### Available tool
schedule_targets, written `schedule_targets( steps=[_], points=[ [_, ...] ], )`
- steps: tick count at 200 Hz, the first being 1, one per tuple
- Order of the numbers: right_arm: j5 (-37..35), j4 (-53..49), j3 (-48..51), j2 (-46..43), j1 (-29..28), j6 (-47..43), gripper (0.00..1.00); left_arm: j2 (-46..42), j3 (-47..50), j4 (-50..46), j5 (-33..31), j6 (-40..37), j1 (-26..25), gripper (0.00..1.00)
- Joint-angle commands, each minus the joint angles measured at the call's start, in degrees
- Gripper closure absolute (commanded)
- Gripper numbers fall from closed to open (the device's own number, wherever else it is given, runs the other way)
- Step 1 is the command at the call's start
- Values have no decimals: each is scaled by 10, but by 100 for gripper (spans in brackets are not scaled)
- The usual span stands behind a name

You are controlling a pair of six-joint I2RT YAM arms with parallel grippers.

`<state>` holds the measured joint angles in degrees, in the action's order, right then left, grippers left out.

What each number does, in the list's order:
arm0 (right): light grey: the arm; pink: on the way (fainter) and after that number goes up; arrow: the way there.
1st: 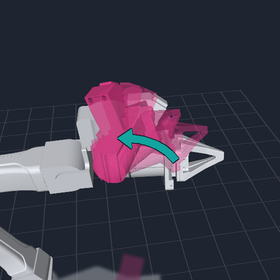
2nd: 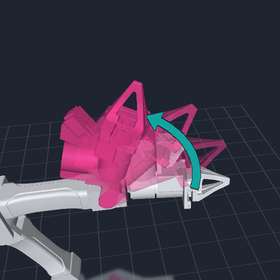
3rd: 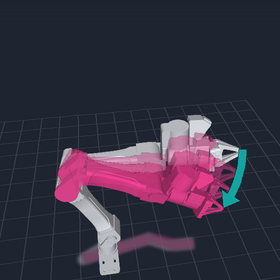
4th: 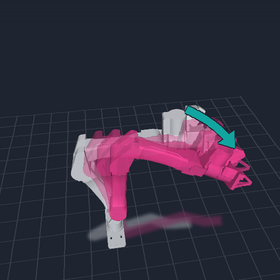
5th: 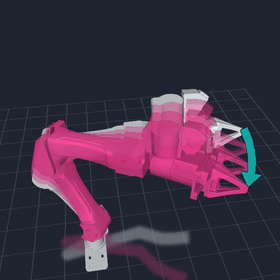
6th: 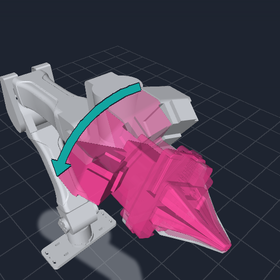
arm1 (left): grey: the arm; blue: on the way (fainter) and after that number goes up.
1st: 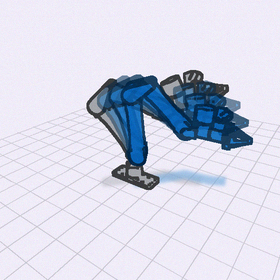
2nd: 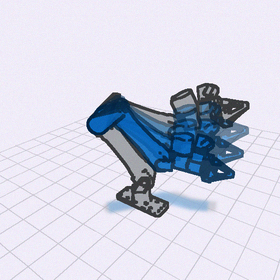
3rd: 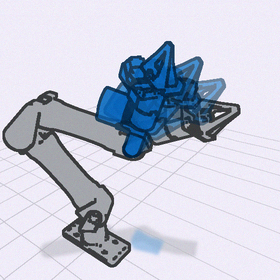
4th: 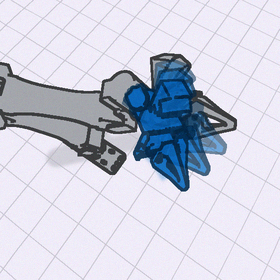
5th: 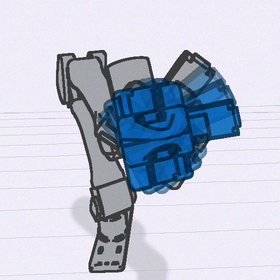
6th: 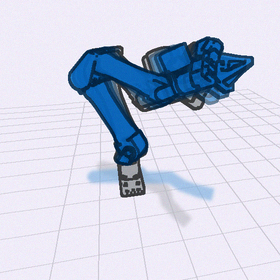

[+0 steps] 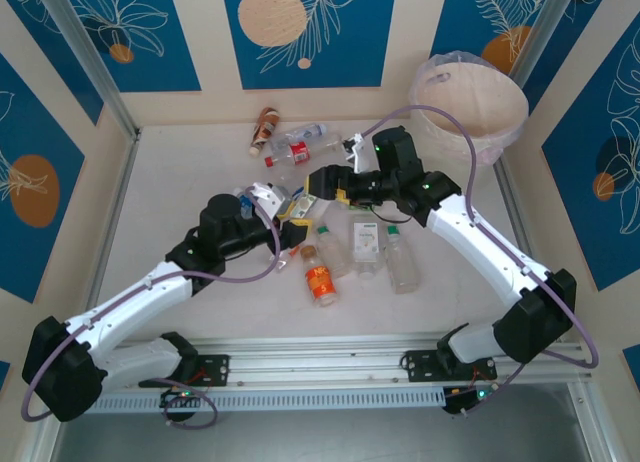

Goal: Put the plastic bottles in the bin

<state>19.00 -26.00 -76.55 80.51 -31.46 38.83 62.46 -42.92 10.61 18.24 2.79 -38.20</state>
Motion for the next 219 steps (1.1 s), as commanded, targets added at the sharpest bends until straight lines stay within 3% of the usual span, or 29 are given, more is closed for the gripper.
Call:
schedule_targets(
  steps=[1, 23, 36, 64, 89, 97, 122, 128, 148, 181, 198, 219],
  points=[
    [-9, -62, -21, 19, -5, -25, 7, 6, -18, 32, -9, -9, -6, 60],
    [35, -38, -17, 28, -9, -30, 12, 9, -19, 34, -9, -8, -7, 59],
    [48, -29, -18, 31, -12, -33, 23, 12, -19, 33, -11, -8, -6, 59],
    [34, -28, -19, 27, -11, -43, 44, 19, -19, 26, -23, -4, -7, 58],
    [16, -14, -6, 15, -6, -39, 52, 23, -17, 27, -22, 4, -7, 56],
    [10, -6, -2, 11, -3, -36, 53, 25, -18, 27, -25, 9, -7, 49],
    [-37, 3, 9, -6, 5, -32, 55, 23, -18, 20, -53, 25, -6, 7],
    [-56, 2, 12, -12, 8, -33, 55, 22, -15, 24, -66, 29, -6, 0],
    [-157, 1, 23, -44, 15, -57, 54, 12, 9, 57, -124, 49, -5, 0],
    [-361, 3, 31, -84, 26, -136, 54, -7, 44, 67, -326, 128, 0, 0],
    [-391, 18, 28, -96, 47, -184, 54, -11, 43, 21, -402, 163, 8, 0],
    [-385, 17, 0, -102, 95, -211, 54, -19, 52, -16, -442, 205, 24, 0]
  ],
)
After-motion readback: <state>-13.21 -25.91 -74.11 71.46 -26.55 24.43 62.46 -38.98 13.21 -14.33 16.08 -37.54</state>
